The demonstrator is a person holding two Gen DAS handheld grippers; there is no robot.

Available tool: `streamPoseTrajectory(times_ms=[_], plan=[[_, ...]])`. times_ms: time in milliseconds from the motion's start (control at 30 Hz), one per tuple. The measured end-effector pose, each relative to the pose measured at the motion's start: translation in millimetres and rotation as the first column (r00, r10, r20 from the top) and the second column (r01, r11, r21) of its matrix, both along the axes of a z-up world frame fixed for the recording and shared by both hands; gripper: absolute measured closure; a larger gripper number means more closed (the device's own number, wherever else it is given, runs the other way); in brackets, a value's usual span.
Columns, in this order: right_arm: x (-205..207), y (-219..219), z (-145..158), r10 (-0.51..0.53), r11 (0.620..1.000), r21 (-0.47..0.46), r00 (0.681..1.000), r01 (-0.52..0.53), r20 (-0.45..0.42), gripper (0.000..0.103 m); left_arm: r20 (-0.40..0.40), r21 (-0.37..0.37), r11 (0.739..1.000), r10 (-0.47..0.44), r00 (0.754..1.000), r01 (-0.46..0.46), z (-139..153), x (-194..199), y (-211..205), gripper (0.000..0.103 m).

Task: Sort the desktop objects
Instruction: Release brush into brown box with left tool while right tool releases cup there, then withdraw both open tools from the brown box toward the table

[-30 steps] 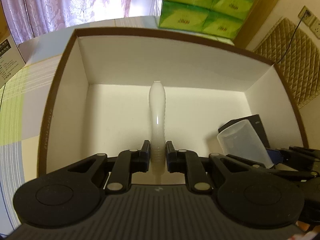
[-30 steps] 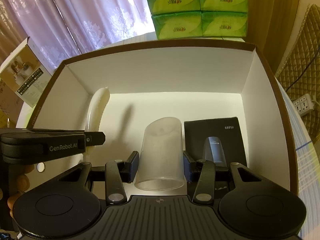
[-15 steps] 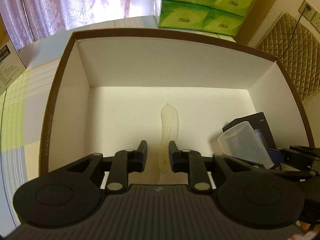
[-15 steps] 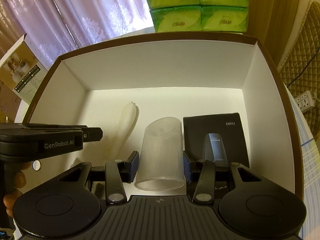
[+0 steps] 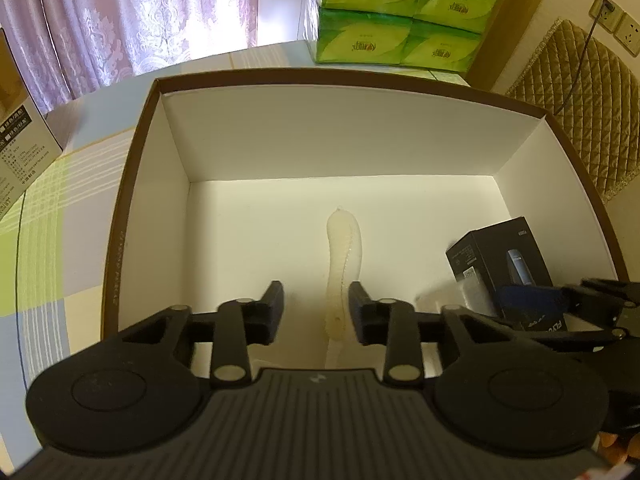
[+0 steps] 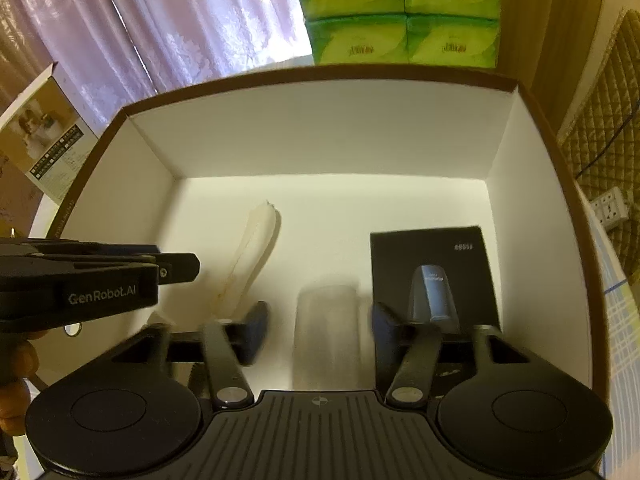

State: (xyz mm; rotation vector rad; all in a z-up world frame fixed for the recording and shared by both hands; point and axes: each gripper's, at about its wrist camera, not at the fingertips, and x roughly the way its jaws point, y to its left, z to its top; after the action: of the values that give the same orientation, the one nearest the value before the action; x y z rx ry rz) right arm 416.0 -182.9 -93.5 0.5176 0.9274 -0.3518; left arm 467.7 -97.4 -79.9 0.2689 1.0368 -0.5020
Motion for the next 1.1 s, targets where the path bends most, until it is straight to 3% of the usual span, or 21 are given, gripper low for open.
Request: streamPoseTrajectory(times_ms=[267, 567, 767, 1100], plan=[[-9.8, 8.6, 4.6, 0.020, 0.999, -0.043, 1.000, -0.020, 0.007, 0.019, 0.019, -0.015, 1.000, -0.009, 1.000, 0.010, 8.3, -8.8, 5.7, 0.056], [-17.7, 11.7, 7.3, 0.007, 0.999, -0.051, 1.000, -0.008, -0.006, 0.008, 0.047, -0.006, 1.000, -0.017, 0.999, 0.018, 15.2, -21.3, 9.0, 0.041], [-24.6, 15.6, 15.4, 0.004, 0.997, -0.076, 1.000, -0.004, 0.000, 0.003, 0.074, -0.008, 1.000, -0.020, 0.997, 0.020, 24.1, -31.0, 12.6, 0.036], [-38.8, 17.9, 31.7, -0.022, 0.996, -0.081, 0.999, 0.024, 0.026, 0.002, 0.122, -0.021, 1.000, -0.020, 0.992, 0.022, 45.2, -52.1, 23.2, 0.032]])
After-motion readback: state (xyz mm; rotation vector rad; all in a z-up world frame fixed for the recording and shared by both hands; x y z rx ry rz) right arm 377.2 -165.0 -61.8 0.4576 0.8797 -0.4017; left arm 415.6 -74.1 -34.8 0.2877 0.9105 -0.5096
